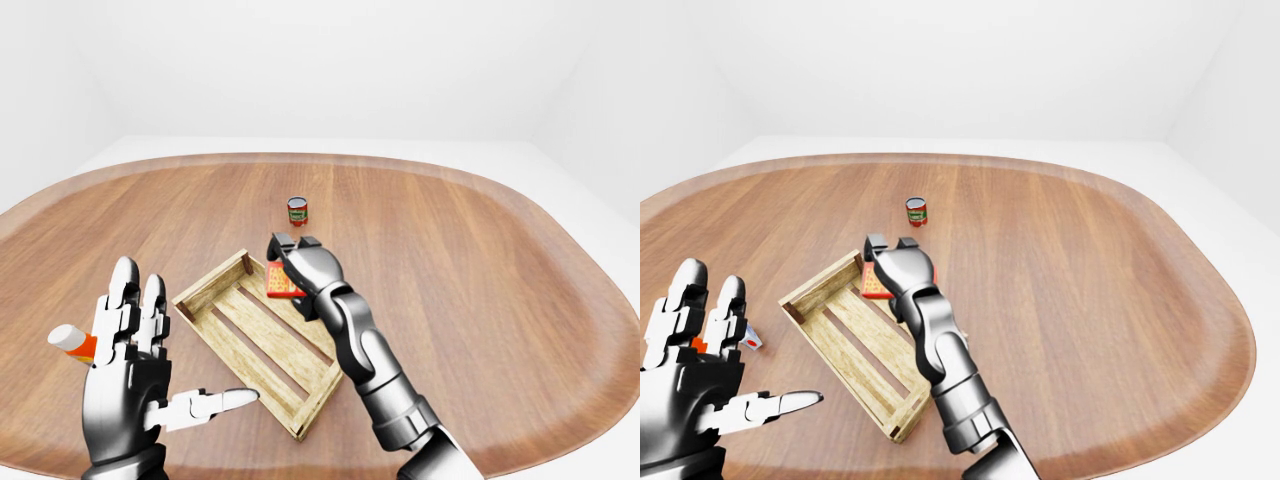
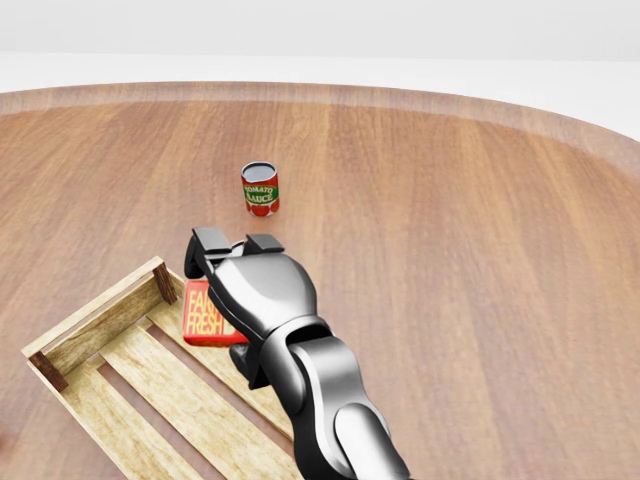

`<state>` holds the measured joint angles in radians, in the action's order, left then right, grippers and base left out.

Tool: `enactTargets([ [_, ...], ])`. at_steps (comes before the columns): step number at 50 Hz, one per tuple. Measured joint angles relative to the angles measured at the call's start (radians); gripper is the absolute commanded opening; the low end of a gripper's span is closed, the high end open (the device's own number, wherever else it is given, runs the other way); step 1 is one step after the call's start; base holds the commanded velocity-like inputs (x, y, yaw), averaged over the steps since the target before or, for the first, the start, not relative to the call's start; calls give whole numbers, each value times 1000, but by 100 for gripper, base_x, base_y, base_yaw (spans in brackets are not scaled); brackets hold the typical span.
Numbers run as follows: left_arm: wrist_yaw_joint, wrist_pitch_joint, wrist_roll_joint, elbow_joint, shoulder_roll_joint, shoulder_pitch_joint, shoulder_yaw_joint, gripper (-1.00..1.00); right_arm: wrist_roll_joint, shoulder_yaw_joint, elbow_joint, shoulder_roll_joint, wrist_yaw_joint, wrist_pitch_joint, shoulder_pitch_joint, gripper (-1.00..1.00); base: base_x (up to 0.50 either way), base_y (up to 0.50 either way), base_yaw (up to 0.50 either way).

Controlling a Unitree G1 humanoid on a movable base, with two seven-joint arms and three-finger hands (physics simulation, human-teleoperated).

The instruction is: Pick up the butter and put it in the tray.

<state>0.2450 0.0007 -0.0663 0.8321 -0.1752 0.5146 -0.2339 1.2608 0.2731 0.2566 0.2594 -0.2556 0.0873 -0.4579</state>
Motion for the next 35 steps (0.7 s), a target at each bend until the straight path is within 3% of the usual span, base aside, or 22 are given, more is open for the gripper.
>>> enactTargets([
  [22, 6, 1, -6, -2, -2, -1, -9, 100, -40, 20, 293, 89, 103, 0, -105, -100, 0, 0, 0],
  [35, 13, 10, -12, -2, -4, -9, -18, 100, -83, 12, 403, 90, 143, 0, -159, -100, 0, 0, 0],
])
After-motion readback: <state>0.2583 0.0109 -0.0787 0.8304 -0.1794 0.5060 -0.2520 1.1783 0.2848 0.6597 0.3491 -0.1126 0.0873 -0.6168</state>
